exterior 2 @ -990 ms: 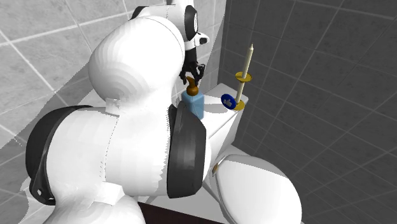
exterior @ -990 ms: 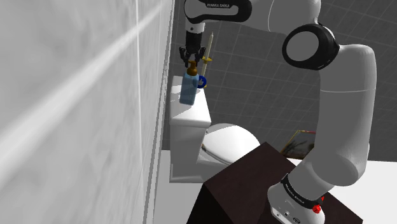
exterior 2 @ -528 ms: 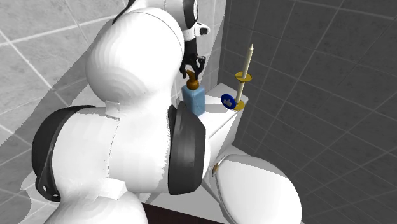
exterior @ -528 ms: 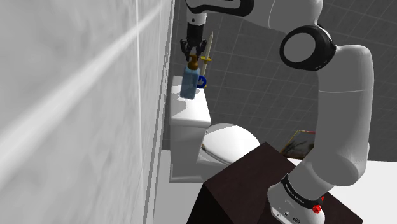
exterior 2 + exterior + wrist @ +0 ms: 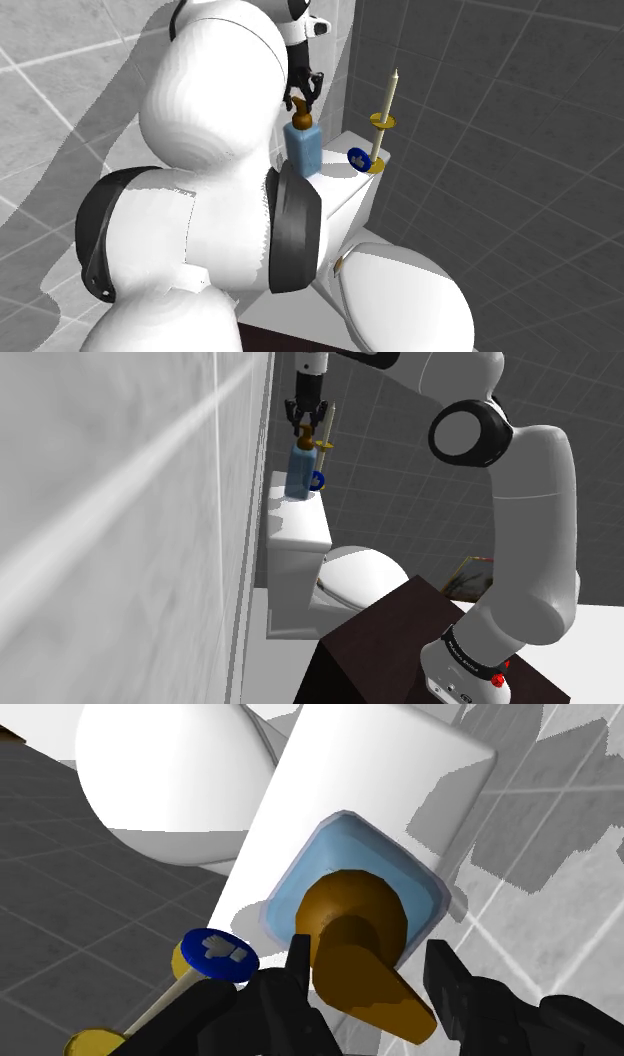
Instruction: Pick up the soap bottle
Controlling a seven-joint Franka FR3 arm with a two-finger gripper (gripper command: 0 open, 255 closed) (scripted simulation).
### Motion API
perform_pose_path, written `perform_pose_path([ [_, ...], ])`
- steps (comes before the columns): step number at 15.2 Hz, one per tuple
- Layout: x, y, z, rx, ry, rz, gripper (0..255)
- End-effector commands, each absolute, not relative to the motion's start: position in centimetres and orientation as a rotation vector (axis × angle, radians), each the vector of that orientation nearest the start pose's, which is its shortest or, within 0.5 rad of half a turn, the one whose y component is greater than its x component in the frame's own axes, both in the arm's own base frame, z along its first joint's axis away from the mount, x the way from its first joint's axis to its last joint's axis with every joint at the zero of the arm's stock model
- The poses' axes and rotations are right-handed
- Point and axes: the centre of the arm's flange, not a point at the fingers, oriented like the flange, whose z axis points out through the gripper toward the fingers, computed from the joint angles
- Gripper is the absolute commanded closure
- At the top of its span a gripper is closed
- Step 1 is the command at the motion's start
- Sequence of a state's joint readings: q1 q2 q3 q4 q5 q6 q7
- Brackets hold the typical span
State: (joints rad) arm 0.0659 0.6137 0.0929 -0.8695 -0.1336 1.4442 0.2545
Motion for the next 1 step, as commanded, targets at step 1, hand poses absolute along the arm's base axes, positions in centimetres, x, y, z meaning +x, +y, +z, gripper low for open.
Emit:
perform_pose_path([
  [1,70.36,7.35,55.39,-3.22,0.204,0.034,255],
])
